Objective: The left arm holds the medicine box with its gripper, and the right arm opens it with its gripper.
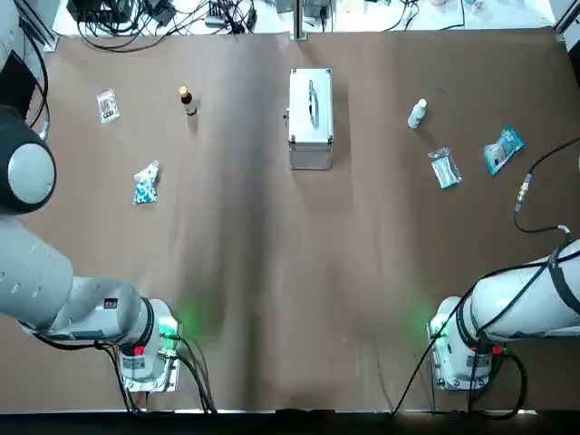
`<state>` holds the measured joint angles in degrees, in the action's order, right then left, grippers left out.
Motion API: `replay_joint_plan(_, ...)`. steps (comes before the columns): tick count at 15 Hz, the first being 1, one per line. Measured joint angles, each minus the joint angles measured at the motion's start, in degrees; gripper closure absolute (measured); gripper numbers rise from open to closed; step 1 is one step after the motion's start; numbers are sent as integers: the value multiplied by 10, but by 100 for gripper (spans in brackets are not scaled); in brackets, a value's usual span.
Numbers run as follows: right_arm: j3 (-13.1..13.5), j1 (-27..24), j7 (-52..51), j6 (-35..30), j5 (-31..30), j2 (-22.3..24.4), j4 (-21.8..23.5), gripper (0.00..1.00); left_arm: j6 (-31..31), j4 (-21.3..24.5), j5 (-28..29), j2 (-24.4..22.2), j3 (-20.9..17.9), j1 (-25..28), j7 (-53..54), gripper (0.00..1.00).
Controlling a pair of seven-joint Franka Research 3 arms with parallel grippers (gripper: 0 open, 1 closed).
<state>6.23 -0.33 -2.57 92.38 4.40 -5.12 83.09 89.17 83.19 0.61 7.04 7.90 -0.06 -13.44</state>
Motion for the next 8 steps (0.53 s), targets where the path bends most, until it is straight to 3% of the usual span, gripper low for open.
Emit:
replay_joint_plan(4, -1, 1, 0, -1, 0, -3, 2, 0, -25, 10, 0, 31, 3, -3, -114, 0)
replay_joint_plan(8, -7, 26, 0, -2, 0, -9, 3, 0, -7, 50, -16, 55, 7, -5, -185, 0)
